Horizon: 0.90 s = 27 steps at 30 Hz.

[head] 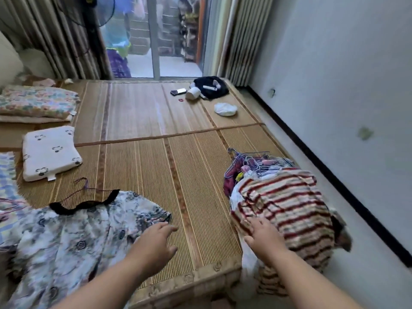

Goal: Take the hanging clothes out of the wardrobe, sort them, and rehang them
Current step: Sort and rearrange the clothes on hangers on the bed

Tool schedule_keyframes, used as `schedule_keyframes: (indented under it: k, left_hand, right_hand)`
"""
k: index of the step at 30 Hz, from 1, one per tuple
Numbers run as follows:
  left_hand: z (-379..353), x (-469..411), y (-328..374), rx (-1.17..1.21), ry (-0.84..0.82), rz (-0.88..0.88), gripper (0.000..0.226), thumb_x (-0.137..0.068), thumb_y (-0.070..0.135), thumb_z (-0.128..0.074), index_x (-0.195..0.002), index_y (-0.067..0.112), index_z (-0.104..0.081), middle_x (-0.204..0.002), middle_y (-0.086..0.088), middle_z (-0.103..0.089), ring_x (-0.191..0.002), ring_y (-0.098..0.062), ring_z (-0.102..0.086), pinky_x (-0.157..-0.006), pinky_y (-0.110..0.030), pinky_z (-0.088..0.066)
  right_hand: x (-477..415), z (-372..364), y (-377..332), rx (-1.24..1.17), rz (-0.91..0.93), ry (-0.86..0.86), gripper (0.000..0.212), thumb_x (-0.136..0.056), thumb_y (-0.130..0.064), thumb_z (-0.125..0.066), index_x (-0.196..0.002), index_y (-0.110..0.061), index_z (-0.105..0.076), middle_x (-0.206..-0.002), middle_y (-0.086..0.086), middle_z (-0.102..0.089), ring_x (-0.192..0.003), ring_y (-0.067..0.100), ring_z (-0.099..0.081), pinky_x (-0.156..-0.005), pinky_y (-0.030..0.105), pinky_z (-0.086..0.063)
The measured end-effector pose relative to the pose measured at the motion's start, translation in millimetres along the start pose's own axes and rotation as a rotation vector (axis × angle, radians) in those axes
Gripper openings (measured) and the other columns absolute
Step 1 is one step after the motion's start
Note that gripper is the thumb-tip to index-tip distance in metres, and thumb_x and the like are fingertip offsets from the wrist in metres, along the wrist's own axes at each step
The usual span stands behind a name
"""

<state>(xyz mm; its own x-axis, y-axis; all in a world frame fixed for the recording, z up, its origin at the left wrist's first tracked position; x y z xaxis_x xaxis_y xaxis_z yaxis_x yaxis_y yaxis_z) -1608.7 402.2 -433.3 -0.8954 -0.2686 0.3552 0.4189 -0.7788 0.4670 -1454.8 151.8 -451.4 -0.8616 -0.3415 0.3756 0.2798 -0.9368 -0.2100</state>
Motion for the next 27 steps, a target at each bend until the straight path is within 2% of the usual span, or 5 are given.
schedule_keyframes:
  k: [7, 14, 18, 23, 27]
  left_hand:
    - [-53, -151, 123, -0.032, -0.103, -0.011, 0.053, -0.086, 0.043, -0.060, -0.135, 0.039, -0.041, -0.142, 0.012, -0.041, -0.130, -0.011, -0.039, -0.107, -0.035, -0.037]
    - [-134, -303, 200, 0.023, -0.232, 0.000, 0.055, -0.086, 0.036, -0.060, -0.138, 0.031, -0.042, -0.138, 0.004, -0.048, -0.126, -0.015, -0.046, -0.103, -0.032, -0.037]
    - [-182, -376, 215, 0.015, -0.285, 0.000, 0.058, -0.085, 0.038, -0.060, -0.139, 0.029, -0.040, -0.136, 0.001, -0.050, -0.123, -0.019, -0.049, -0.103, -0.034, -0.042]
    - [-218, -445, 205, 0.004, -0.188, 0.116, 0.069, -0.083, 0.040, -0.058, -0.144, 0.027, -0.029, -0.138, -0.002, -0.045, -0.122, -0.024, -0.048, -0.102, -0.040, -0.042]
    - [-231, -486, 190, -0.063, -0.136, 0.196, 0.035, -0.086, 0.047, -0.053, -0.108, 0.020, -0.054, -0.101, -0.001, -0.062, -0.087, -0.021, -0.057, -0.077, -0.034, -0.050]
  right_hand:
    - [-88, 14, 166, -0.160, -0.236, -0.055, 0.064, -0.084, -0.038, -0.054, -0.144, -0.030, -0.032, -0.145, 0.005, -0.035, -0.129, 0.024, -0.038, -0.105, 0.031, -0.033]
    - [-236, 20, 244, -0.102, -0.205, -0.108, 0.069, -0.085, -0.044, -0.057, -0.145, -0.031, -0.027, -0.148, 0.003, -0.031, -0.133, 0.024, -0.034, -0.108, 0.037, -0.033]
    - [-329, 22, 265, -0.069, -0.146, -0.073, 0.066, -0.086, -0.036, -0.058, -0.144, -0.029, -0.029, -0.147, 0.004, -0.033, -0.133, 0.026, -0.034, -0.109, 0.040, -0.033]
    - [-418, 37, 284, -0.025, -0.085, 0.158, 0.041, -0.095, -0.016, -0.037, -0.133, -0.027, -0.048, -0.138, 0.001, -0.048, -0.123, 0.023, -0.045, -0.100, 0.039, -0.037]
    - [-468, 27, 297, 0.174, -0.115, 0.002, 0.064, -0.093, -0.010, -0.045, -0.147, -0.033, -0.019, -0.157, -0.003, -0.014, -0.144, 0.026, -0.011, -0.110, 0.061, -0.023]
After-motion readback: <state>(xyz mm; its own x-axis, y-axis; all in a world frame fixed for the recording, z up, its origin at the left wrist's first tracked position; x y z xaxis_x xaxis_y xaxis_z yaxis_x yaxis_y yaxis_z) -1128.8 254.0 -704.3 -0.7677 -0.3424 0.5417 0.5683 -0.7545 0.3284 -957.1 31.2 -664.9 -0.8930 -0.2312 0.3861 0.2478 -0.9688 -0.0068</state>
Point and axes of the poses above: each hand's wrist, its own x-axis away from the middle knuckle, its own z-axis out of the back of the hand, y = z × x, the point moved 6 cm from there along -x, towards the middle knuckle
